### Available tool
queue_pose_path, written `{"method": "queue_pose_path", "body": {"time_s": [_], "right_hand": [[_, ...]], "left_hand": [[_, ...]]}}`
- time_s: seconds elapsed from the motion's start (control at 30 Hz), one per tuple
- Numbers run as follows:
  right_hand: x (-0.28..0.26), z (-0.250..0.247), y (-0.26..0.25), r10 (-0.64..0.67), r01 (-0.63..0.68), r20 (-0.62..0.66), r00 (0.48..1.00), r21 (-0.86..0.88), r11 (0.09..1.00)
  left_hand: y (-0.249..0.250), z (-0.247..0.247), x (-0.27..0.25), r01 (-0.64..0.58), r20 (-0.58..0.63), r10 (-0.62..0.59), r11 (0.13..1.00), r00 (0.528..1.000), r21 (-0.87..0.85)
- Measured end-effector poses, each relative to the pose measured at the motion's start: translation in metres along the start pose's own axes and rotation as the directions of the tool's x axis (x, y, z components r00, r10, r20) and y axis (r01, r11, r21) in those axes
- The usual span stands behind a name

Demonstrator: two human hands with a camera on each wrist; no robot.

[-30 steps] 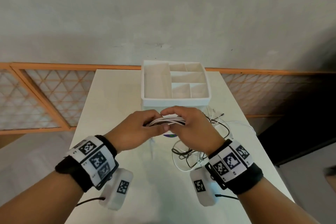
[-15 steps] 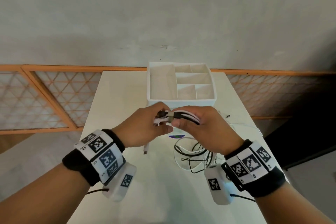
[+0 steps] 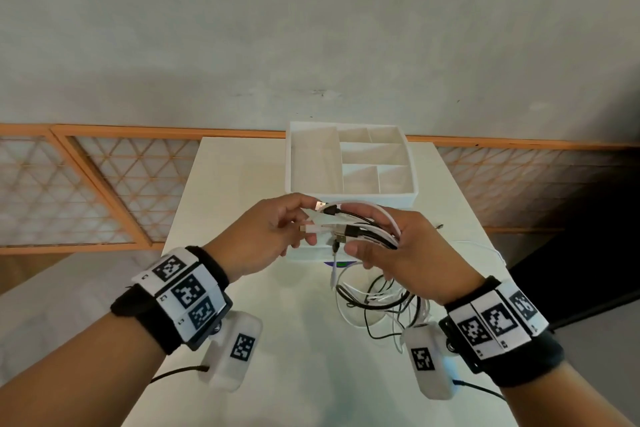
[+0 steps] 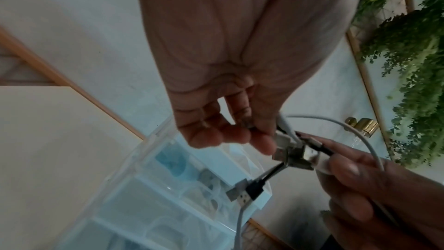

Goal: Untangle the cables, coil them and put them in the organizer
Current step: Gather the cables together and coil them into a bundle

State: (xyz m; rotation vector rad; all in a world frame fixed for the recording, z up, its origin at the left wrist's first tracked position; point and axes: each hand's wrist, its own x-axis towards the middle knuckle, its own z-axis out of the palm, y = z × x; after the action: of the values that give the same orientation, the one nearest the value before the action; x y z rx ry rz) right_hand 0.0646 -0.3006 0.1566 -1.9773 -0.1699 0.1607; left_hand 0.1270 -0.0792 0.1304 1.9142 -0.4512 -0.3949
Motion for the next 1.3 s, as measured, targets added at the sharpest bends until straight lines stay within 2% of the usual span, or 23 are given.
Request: {"method": "queue_pose_path", "body": {"time_s": [0.1,0.2,0.27,0.33,0.37,0.43,0.53,0.6,0.63,0.73,0.8,0.87,0.9,0.93,0.97,1.03,1.1,1.2,1.3], "right_hand": [[0.000,-0.001,-0.004,-0.005,0.009,-0.053,0.999,0.072,0.997],[-0.003,-0.004,-0.009,-0.076,0.088,-0.077,0.994,0.176,0.981],[-0.006,-0.006,-0.014,-0.110,0.126,-0.081,0.991,0.229,0.965],[-0.008,-0.009,-0.015,-0.102,0.112,-0.055,0.993,0.241,0.964],[-0.008,-0.010,-0.014,-0.090,0.095,-0.032,0.995,0.235,0.967],[-0.008,-0.011,-0.011,-0.057,0.053,0.012,0.998,0.225,0.973],[-0.006,-0.012,-0.009,-0.037,0.022,0.074,0.997,0.192,0.981],[-0.004,-0.012,-0.011,-0.012,0.001,0.105,0.994,0.107,0.994],[-0.003,-0.012,-0.013,0.006,-0.012,0.116,0.993,0.053,0.999],[0.001,-0.012,-0.018,0.024,-0.021,0.143,0.989,-0.027,0.999],[0.002,-0.013,-0.021,0.021,-0.015,0.141,0.990,-0.045,0.999],[0.001,-0.013,-0.020,0.009,-0.005,0.128,0.992,-0.025,1.000],[-0.001,-0.012,-0.019,-0.005,0.005,0.126,0.992,-0.001,1.000],[-0.002,-0.012,-0.018,-0.021,0.018,0.130,0.991,0.025,1.000],[-0.004,-0.010,-0.016,-0.035,0.028,0.140,0.989,0.050,0.998],[-0.006,-0.008,-0.014,-0.055,0.040,0.173,0.983,0.089,0.995],[-0.008,-0.007,-0.012,-0.067,0.043,0.214,0.975,0.114,0.993],[-0.009,-0.005,-0.009,-0.078,0.037,0.265,0.961,0.156,0.987],[-0.010,-0.007,-0.006,-0.065,0.019,0.243,0.968,0.185,0.982]], "left_hand": [[-0.007,0.002,-0.001,0.140,0.052,-0.140,0.990,0.989,-0.001],[-0.020,0.014,-0.008,0.350,0.173,-0.317,0.912,0.933,-0.215],[-0.022,0.021,-0.010,0.409,0.273,-0.318,0.816,0.908,-0.409],[-0.017,0.023,-0.008,0.385,0.316,-0.244,0.744,0.917,-0.546],[-0.014,0.021,-0.005,0.349,0.290,-0.216,0.742,0.933,-0.572],[-0.005,0.016,0.000,0.253,0.144,-0.209,0.828,0.967,-0.500],[0.004,0.004,0.006,0.129,-0.007,-0.131,0.982,0.991,-0.138],[0.007,-0.003,0.008,0.057,-0.021,-0.055,0.991,0.998,0.125],[0.007,-0.004,0.009,0.017,-0.018,-0.014,0.979,1.000,0.203],[0.010,-0.003,0.009,-0.089,-0.005,0.096,0.945,0.995,0.316],[0.013,-0.001,0.008,-0.118,-0.006,0.126,0.940,0.992,0.320],[0.010,0.000,0.010,-0.069,-0.095,0.094,0.970,0.991,0.234],[0.008,0.000,0.011,-0.016,-0.162,0.038,0.991,0.986,0.134],[0.006,0.000,0.011,0.053,-0.194,-0.054,0.999,0.980,-0.011],[0.005,0.002,0.009,0.116,-0.165,-0.146,0.976,0.975,-0.183],[0.008,0.009,0.004,0.199,0.004,-0.227,0.846,0.974,-0.494],[0.013,0.014,0.002,0.240,0.117,-0.222,0.686,0.968,-0.687],[0.015,0.013,0.006,0.262,0.178,-0.212,0.491,0.961,-0.831],[0.015,0.007,0.007,0.272,0.228,-0.153,0.417,0.962,-0.867]]}}
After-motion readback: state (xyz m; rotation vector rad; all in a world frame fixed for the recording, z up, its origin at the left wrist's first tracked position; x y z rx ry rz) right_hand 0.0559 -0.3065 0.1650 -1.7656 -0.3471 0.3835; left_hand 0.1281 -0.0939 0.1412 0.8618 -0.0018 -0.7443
